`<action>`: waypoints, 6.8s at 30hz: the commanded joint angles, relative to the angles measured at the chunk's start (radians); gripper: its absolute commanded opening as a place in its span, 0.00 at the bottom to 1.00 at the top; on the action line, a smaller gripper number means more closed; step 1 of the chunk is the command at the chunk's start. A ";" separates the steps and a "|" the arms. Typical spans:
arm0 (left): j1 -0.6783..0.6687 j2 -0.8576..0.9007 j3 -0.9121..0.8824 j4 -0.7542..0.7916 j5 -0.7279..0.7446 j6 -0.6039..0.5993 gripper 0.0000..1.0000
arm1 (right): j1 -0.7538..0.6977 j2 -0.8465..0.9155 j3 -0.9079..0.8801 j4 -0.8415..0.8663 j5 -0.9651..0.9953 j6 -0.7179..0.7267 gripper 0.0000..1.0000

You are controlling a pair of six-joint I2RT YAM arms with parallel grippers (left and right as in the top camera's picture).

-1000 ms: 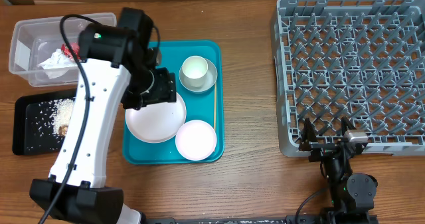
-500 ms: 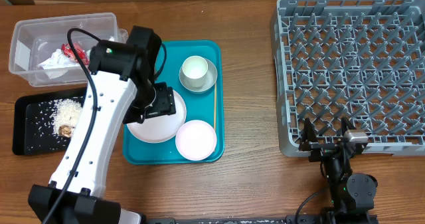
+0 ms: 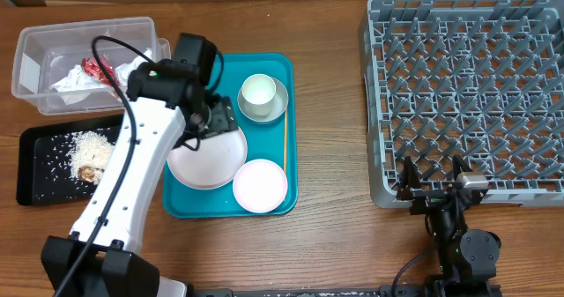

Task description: Sort waste into correct bins and load items into the dishwasher

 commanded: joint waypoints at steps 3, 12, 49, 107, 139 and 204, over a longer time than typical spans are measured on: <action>0.177 -0.013 -0.007 0.032 -0.185 -0.176 0.89 | -0.002 -0.009 -0.010 0.006 0.009 -0.006 1.00; 0.471 -0.013 -0.008 0.014 -0.011 -0.265 0.99 | -0.002 -0.009 -0.010 0.005 0.009 -0.006 1.00; 0.507 -0.013 -0.008 0.016 -0.012 -0.265 1.00 | -0.002 0.009 0.127 0.527 -0.622 1.096 1.00; 0.507 -0.013 -0.008 0.016 -0.012 -0.265 1.00 | 1.041 1.717 1.127 -0.353 0.027 0.433 1.00; 0.507 -0.013 -0.008 0.016 -0.012 -0.265 1.00 | 1.165 1.888 1.128 -0.311 0.377 0.478 0.60; 0.507 -0.013 -0.008 0.016 -0.012 -0.265 1.00 | 1.154 1.926 1.408 -0.589 0.396 0.530 0.04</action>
